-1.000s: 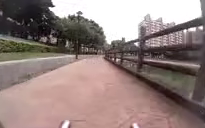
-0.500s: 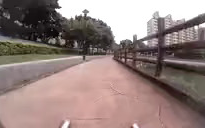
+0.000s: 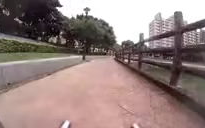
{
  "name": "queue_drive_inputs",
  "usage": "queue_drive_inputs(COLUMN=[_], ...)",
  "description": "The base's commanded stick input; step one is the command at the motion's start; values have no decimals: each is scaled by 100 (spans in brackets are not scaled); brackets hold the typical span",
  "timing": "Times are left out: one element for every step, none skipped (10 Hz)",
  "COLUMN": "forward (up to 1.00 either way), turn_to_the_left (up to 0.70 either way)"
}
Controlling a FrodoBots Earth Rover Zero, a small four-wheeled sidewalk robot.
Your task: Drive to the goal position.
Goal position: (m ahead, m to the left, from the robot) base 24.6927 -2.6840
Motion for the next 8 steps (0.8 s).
queue_drive_inputs(forward=[100, 100, 100, 100, 100, 100, 100, 100], turn_to_the_left=[0, 0, 0, 0, 0, 0, 0, 0])
